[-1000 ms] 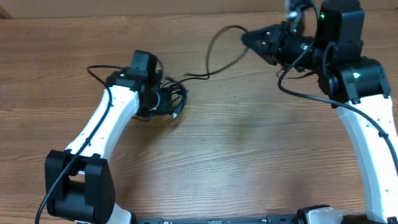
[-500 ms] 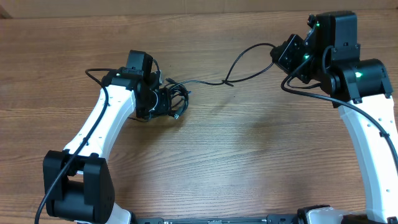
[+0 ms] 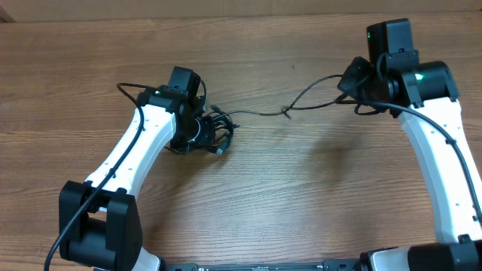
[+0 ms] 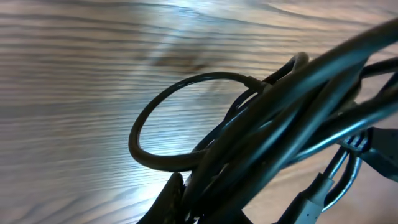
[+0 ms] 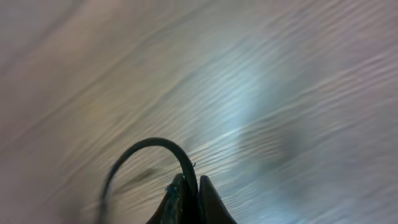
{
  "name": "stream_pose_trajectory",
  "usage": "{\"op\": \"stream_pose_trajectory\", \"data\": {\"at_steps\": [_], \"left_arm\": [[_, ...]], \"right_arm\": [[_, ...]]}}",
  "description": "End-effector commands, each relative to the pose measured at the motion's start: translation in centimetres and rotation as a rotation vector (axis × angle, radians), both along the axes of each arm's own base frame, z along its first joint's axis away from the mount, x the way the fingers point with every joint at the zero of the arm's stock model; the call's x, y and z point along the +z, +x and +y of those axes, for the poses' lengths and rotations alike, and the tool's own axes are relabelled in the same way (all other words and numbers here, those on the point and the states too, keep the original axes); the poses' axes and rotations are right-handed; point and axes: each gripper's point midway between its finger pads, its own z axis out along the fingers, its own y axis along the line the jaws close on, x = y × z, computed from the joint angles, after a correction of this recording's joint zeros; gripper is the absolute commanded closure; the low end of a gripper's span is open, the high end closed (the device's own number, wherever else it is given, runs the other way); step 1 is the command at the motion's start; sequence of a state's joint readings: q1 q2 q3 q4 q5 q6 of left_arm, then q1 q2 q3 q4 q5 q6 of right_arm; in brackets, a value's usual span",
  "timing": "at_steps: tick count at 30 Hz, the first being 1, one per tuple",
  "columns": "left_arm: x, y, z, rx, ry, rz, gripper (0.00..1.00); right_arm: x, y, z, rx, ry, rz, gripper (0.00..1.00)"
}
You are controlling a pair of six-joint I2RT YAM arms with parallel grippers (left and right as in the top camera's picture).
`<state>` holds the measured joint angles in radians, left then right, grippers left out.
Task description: Untangle cables
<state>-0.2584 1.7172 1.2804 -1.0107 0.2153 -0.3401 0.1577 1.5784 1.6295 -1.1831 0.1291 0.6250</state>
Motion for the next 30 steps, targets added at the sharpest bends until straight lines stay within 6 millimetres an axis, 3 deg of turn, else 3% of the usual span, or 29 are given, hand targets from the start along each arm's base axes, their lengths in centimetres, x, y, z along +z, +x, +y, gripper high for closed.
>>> {"op": "stream_pose_trajectory", "data": {"at_steps": [1,3,7,8,11,13,17,20,27,30], "left_arm": [[-0.5,0.1,1.4,0.069,0.079,0.004,0.96],[-0.4,0.0,0.7,0.055,0.056,0.007,0.96],[-0.4,-0.3,0.0,0.033,0.055,0.006,0.96],[-0.4,-0.3,-0.2,0.027,0.054,0.004,0.96],[-0.4,-0.2,-0.3,0.027,0.052,-0.002,0.96],[-0.3,-0.3,-0.6,0.020,0.034,0.004,0.96],[1.2,-1.0,-3.6,-0.123,-0.143,0.015,0.96],[5.1,-1.0,-5.6,-0.170,-0.267,0.017,0.96],[14.0,0.4,-6.0,-0.158,-0.292,-0.079,0.96],[16.5,-0.1,-6.2,-0.150,-0.313,-0.087,0.96]], "right_arm": [[-0.3,0.6,-2.5,-0.071,-0.131,0.003,0.87],[-1.3,0.8,-1.0,-0.032,-0.062,0.034,0.63],[-2.1,0.7,1.7,0.076,0.053,0.068,0.42],[-2.2,0.6,2.9,0.139,0.100,0.078,0.30],[-2.0,0.2,5.1,0.249,0.196,0.084,0.17],[-2.0,0.1,5.5,0.285,0.202,0.084,0.09],[-2.6,0.5,5.7,0.339,0.184,0.084,0.00],[-3.4,0.8,7.4,0.514,0.205,0.078,0.00],[-5.7,1.6,8.4,0.582,0.239,0.112,0.00],[-4.5,0.9,11.6,0.821,0.359,0.036,0.00]]}}
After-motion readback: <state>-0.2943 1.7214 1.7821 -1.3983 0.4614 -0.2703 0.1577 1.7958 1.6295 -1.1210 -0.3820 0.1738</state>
